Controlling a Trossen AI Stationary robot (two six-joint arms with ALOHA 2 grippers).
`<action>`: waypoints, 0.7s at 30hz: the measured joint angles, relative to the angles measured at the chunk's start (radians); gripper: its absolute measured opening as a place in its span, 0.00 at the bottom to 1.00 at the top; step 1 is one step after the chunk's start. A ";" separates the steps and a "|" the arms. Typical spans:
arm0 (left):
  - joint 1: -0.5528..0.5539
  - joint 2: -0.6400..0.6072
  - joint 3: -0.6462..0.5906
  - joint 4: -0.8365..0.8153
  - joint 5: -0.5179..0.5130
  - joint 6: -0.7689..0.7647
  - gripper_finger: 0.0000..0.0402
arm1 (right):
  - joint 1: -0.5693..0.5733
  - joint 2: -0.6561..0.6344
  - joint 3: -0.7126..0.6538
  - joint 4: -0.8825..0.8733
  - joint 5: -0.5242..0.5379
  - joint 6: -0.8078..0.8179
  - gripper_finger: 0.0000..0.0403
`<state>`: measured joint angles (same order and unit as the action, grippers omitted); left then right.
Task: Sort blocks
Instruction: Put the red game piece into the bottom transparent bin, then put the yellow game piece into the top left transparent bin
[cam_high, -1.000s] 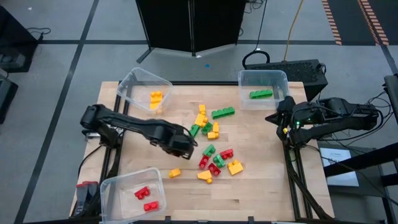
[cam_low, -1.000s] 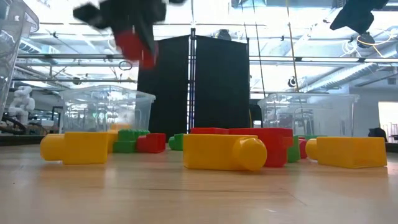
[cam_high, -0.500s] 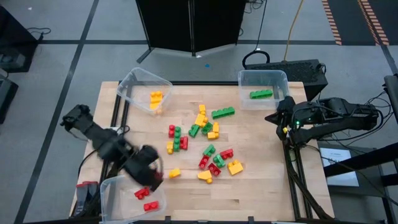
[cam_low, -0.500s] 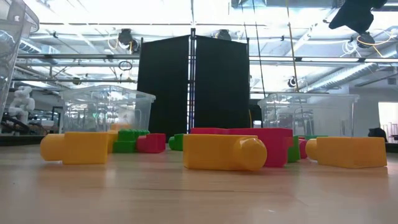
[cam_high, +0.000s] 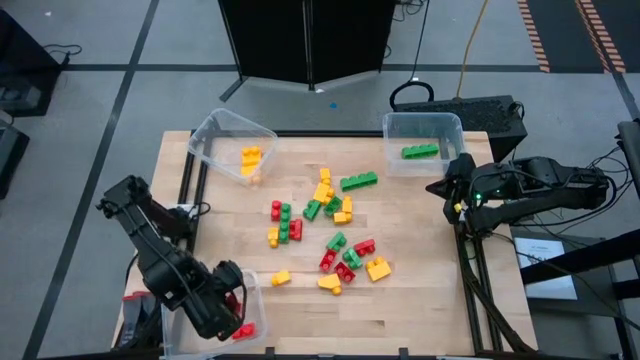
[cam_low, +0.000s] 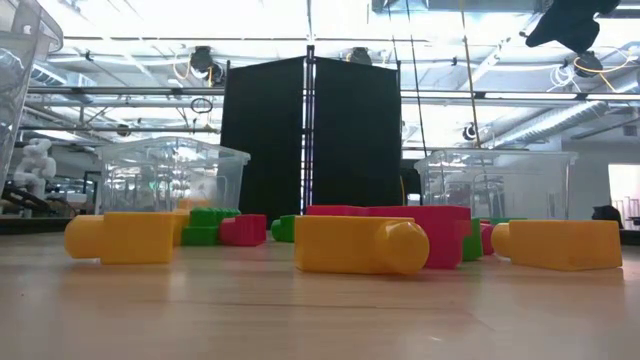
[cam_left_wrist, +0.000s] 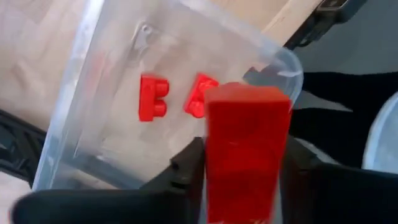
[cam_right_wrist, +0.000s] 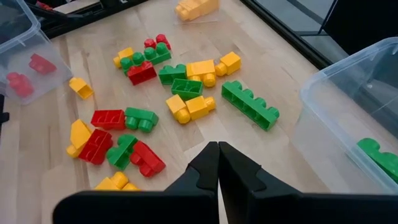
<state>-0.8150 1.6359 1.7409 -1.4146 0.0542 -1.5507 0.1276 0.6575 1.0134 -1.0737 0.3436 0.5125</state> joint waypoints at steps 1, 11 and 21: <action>-0.002 0.006 0.000 -0.004 0.009 0.014 0.29 | 0.000 0.000 0.000 0.000 -0.001 0.000 0.02; 0.014 0.020 0.000 -0.010 0.070 0.124 0.41 | 0.000 0.000 0.000 0.000 -0.005 0.006 0.02; 0.286 0.025 0.000 -0.019 -0.048 0.508 0.41 | 0.000 0.000 0.000 0.000 -0.006 0.003 0.02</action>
<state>-0.5286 1.6604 1.7409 -1.4336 0.0059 -1.0428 0.1280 0.6576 1.0134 -1.0740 0.3378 0.5156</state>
